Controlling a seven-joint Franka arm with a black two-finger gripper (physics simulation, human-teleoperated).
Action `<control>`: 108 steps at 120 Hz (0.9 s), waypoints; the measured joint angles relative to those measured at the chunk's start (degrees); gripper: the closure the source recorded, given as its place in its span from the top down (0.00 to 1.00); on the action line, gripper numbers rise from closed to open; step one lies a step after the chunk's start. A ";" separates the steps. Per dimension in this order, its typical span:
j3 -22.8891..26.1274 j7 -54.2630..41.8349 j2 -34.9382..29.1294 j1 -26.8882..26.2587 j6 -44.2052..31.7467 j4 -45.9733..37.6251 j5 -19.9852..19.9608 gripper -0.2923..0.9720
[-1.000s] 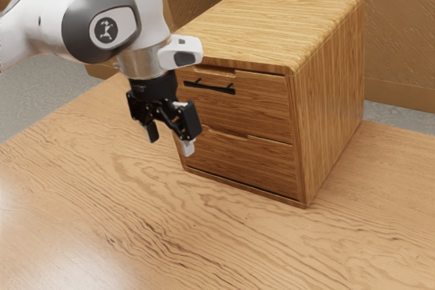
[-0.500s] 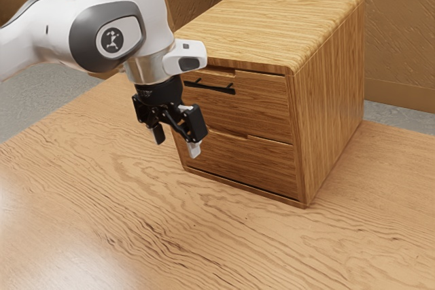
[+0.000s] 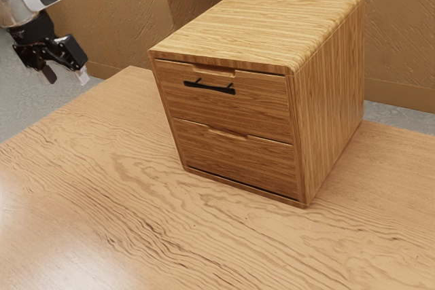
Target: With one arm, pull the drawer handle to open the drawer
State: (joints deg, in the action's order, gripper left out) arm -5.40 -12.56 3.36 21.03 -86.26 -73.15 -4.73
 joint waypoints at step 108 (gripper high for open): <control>0.04 -7.94 0.02 -3.85 0.32 0.00 -0.10 0.75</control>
State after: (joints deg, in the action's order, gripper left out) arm -5.36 -20.50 3.38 17.18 -85.94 -73.15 -4.83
